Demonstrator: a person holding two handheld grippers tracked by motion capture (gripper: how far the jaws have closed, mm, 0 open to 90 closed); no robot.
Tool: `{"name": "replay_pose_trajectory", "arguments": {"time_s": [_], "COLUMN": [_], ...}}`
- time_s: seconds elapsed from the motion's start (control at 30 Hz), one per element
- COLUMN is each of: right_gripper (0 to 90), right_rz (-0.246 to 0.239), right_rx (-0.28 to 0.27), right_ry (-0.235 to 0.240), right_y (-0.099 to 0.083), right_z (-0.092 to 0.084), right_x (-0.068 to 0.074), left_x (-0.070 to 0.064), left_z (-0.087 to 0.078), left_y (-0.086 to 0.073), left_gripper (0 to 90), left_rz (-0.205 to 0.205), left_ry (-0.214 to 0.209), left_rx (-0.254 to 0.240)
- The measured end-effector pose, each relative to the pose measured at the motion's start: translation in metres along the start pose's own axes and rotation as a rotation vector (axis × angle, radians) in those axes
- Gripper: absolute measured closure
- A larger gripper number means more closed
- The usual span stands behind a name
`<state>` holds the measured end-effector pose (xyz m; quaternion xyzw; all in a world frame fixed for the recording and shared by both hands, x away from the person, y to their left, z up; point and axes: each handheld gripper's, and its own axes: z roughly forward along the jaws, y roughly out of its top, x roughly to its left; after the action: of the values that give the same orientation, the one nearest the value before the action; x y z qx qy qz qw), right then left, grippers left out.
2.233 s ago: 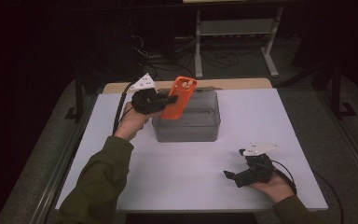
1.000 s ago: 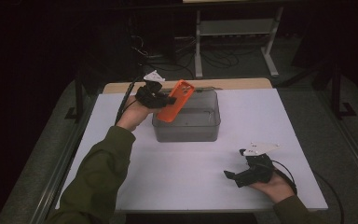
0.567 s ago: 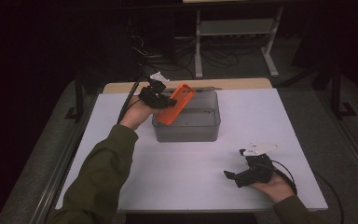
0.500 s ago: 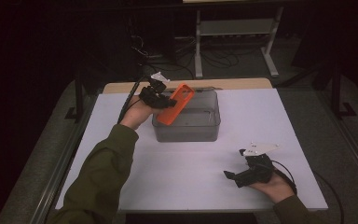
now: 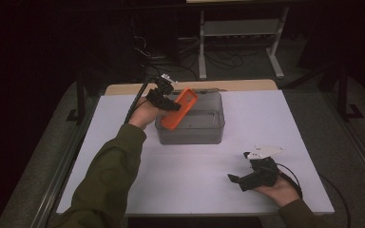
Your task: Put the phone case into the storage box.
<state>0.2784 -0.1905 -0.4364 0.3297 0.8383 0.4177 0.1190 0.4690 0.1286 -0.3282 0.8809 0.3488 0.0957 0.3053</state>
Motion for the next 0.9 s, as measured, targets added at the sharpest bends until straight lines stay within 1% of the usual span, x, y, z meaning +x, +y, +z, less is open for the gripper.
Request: {"name": "replay_pose_trajectory", "arguments": {"time_s": [0.3, 0.4, 0.6, 0.8, 0.9], "right_gripper": [0.0, 0.0, 0.0, 0.0, 0.0], "right_rz": [0.0, -0.001, 0.0, -0.002, 0.001], "right_rx": [-0.003, -0.003, -0.003, -0.002, -0.003], "right_ry": [0.001, 0.0, 0.001, 0.003, 0.004], "right_y": [0.0, 0.0, 0.0, 0.0, 0.0], "right_z": [0.0, 0.0, -0.001, 0.0, -0.001], "right_x": [0.0, 0.0, 0.0, 0.0, 0.0], "left_x": [0.004, 0.005, 0.008, 0.01, 0.011], "left_z": [0.01, 0.013, 0.019, 0.024, 0.028], "left_y": [0.002, 0.002, 0.001, 0.0, 0.0], "left_gripper": [79.1, 79.1, 79.1, 79.1, 79.0], "left_rz": [-0.027, -0.058, -0.094, -0.124, -0.131], "left_ry": [0.017, 0.027, 0.026, 0.03, 0.03], "left_rx": [0.064, 0.083, 0.12, 0.153, 0.171]}}
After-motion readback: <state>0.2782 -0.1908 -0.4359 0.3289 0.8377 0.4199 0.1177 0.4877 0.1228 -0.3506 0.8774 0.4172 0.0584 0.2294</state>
